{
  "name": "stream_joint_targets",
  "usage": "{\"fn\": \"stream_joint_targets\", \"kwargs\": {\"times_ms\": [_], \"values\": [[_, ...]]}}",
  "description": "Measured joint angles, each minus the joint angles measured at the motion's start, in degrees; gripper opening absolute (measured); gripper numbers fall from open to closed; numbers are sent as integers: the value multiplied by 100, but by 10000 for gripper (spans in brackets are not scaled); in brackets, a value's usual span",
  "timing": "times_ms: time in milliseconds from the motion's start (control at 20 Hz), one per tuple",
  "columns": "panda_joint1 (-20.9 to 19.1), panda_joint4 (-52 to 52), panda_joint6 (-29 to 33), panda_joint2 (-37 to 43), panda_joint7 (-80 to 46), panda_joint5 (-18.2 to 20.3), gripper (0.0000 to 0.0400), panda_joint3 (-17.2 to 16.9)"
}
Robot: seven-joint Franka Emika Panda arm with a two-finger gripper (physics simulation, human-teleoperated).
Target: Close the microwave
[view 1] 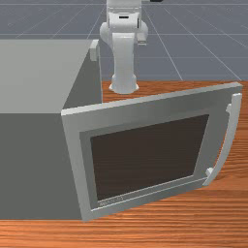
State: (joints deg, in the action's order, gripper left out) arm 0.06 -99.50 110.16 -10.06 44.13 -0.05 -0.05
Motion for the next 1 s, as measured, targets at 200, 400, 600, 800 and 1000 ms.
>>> {"fn": "stream_joint_targets", "kwargs": {"times_ms": [200,400,600,800,1000], "values": [[82,71,-57,14,-504,-22,400,45],[407,195,-94,-77,-1228,-78,400,249],[575,279,-45,-161,-1118,240,400,450],[893,561,-181,-349,-1935,-121,400,541],[1018,714,-278,-432,-1981,-141,400,615]]}}
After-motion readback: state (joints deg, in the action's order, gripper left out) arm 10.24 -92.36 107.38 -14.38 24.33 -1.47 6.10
